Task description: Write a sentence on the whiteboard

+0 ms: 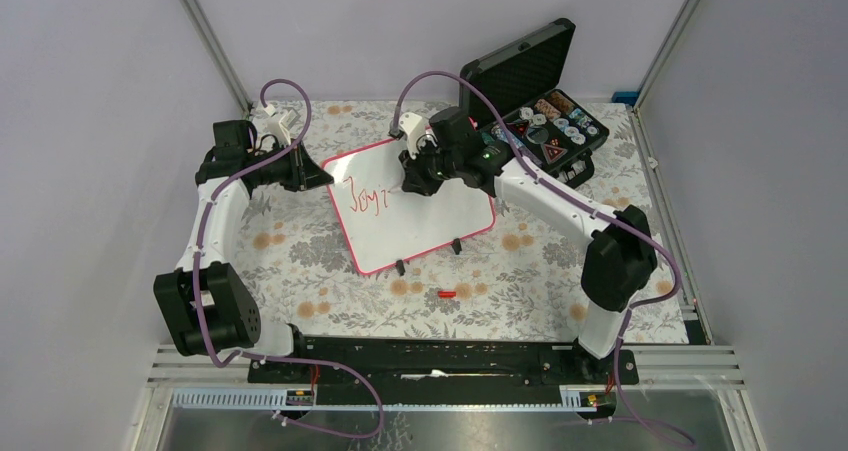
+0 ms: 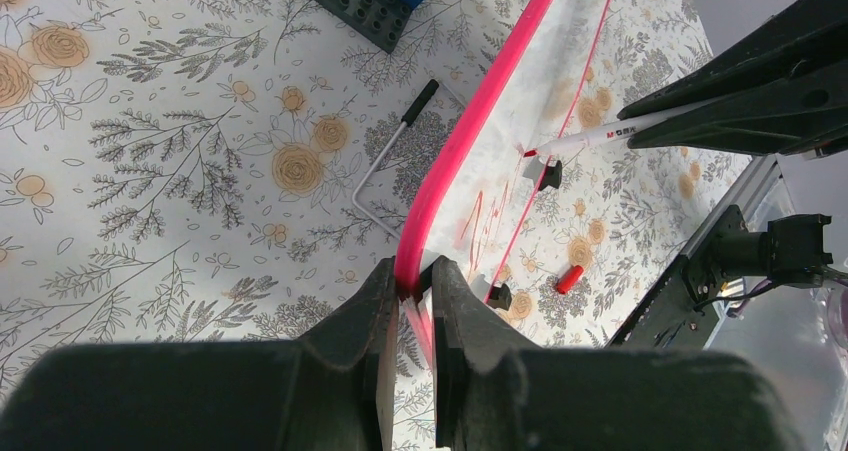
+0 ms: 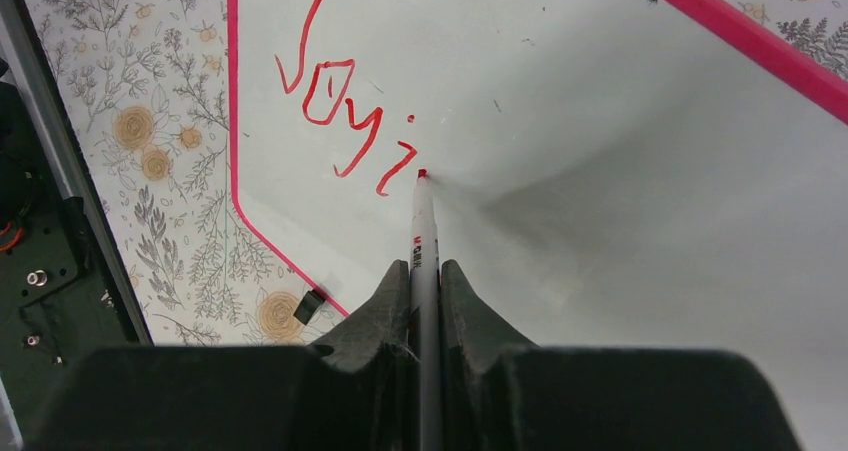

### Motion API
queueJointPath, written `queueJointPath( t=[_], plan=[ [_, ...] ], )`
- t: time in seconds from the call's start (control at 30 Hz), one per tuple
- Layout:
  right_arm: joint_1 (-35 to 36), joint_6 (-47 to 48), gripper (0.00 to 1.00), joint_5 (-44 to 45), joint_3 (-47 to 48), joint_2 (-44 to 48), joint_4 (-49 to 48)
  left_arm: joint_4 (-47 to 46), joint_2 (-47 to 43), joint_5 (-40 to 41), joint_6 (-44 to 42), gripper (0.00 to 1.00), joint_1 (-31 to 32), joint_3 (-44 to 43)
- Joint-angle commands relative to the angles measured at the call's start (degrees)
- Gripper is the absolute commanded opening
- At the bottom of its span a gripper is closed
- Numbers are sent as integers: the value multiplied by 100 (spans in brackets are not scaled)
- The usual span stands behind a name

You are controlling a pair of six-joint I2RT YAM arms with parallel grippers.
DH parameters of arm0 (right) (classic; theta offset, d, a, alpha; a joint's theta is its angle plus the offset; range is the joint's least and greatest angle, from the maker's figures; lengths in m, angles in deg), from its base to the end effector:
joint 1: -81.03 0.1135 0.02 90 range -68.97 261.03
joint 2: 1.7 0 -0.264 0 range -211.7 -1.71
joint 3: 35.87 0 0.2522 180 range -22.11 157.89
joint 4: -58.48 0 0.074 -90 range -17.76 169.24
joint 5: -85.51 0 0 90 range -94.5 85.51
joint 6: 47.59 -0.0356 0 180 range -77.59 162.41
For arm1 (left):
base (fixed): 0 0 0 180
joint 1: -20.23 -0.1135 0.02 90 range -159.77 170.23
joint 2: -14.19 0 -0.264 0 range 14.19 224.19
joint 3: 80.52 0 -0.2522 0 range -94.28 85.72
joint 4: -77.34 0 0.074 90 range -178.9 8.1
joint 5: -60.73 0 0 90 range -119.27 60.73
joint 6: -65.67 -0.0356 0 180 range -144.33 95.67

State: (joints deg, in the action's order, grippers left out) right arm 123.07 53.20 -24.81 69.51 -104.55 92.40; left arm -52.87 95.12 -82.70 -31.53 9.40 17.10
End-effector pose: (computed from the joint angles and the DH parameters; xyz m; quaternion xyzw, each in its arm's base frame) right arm 0.3054 0.2920 0.3261 -0.4592 0.7303 0.2779 0.4225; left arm 0.2939 0.0271 0.3094 0.1333 0.8395 -0.3652 0.3796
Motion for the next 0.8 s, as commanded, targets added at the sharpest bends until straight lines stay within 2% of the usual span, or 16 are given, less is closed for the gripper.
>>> queueJointPath(
  t=[0.0, 0.47, 0.77],
  plan=[
    [-24, 122, 0, 107, 8, -42, -250, -334, -155, 253, -264, 0, 28, 20],
    [5, 56, 0, 8, -574, 93, -369, -334, -121, 254, -255, 0, 29, 12],
    [10, -21, 0, -83, -424, 239, -365, -334, -125, 245, -246, 0, 33, 11]
  ],
)
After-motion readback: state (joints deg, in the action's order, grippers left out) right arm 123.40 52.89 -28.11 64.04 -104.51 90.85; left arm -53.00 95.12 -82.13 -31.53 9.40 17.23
